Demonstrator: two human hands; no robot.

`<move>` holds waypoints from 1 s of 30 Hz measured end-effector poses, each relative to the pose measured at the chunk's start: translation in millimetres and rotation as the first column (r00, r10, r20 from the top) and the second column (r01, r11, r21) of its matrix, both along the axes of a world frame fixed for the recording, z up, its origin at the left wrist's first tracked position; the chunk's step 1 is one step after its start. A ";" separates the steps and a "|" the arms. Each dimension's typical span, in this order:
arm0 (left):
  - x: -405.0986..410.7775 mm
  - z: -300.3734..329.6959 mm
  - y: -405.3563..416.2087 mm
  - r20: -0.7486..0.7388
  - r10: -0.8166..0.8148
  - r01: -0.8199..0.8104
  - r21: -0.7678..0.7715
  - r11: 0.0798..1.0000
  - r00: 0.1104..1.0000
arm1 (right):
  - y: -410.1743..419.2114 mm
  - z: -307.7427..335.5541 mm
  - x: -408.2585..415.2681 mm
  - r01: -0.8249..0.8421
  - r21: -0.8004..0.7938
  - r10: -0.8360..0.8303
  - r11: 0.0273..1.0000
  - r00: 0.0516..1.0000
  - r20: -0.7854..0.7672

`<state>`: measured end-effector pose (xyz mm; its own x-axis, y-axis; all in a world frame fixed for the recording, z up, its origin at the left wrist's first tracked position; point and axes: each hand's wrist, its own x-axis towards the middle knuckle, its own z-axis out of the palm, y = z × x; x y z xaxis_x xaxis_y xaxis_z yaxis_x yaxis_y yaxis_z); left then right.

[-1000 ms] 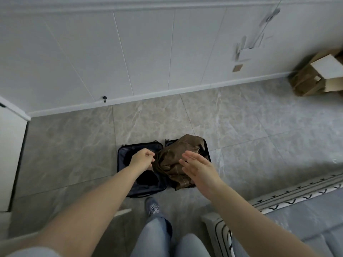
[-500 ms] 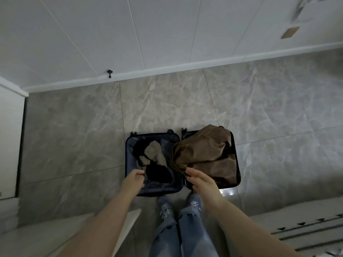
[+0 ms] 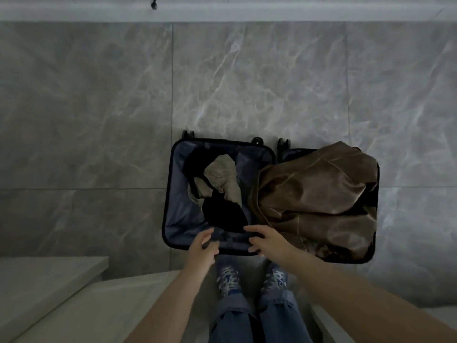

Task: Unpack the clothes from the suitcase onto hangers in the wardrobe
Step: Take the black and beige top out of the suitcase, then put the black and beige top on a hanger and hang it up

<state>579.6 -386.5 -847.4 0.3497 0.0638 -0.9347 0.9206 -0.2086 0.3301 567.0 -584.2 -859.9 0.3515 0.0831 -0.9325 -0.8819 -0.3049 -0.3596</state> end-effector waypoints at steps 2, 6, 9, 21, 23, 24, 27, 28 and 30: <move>-3.9 -25.9 -2.2 -0.076 0.168 -0.170 -0.034 0.985 0.983 | 11.3 -41.6 4.5 -0.064 0.056 0.070 0.996 0.992 -0.107; 1.3 -65.1 -6.4 -0.076 0.291 -0.297 -0.093 0.950 0.954 | 25.9 -109.0 12.6 -0.126 0.042 0.127 0.991 0.992 -0.012; 2.1 -100.5 -3.0 -0.098 0.403 -0.412 -0.107 0.905 0.910 | 32.6 -154.3 15.1 -0.217 -0.025 0.218 0.976 0.970 0.111; -31.8 -156.6 14.9 -0.174 0.561 -0.579 -0.074 0.812 0.809 | 66.9 -235.7 32.4 -0.288 -0.192 0.313 0.938 0.943 0.115; -34.1 -152.5 17.3 -0.175 0.535 -0.550 -0.053 0.833 0.827 | 69.6 -222.0 25.8 -0.203 -0.173 0.230 0.964 0.961 0.155; -33.9 -148.0 16.9 -0.174 0.515 -0.529 -0.044 0.848 0.840 | 69.1 -208.4 21.3 -0.145 -0.151 0.172 0.978 0.967 0.189; -27.1 -130.1 11.5 -0.178 0.490 -0.502 -0.025 0.864 0.853 | 65.0 -164.9 8.3 0.030 -0.079 -0.011 0.996 0.974 0.228; -22.3 -118.9 7.1 -0.182 0.502 -0.514 -0.024 0.857 0.846 | 61.8 -145.5 6.4 0.060 -0.057 -0.046 0.997 0.974 0.222; -13.6 -101.9 -1.0 -0.211 0.531 -0.550 -0.042 0.834 0.821 | 57.1 -116.2 2.4 0.090 0.009 -0.090 0.996 0.971 0.223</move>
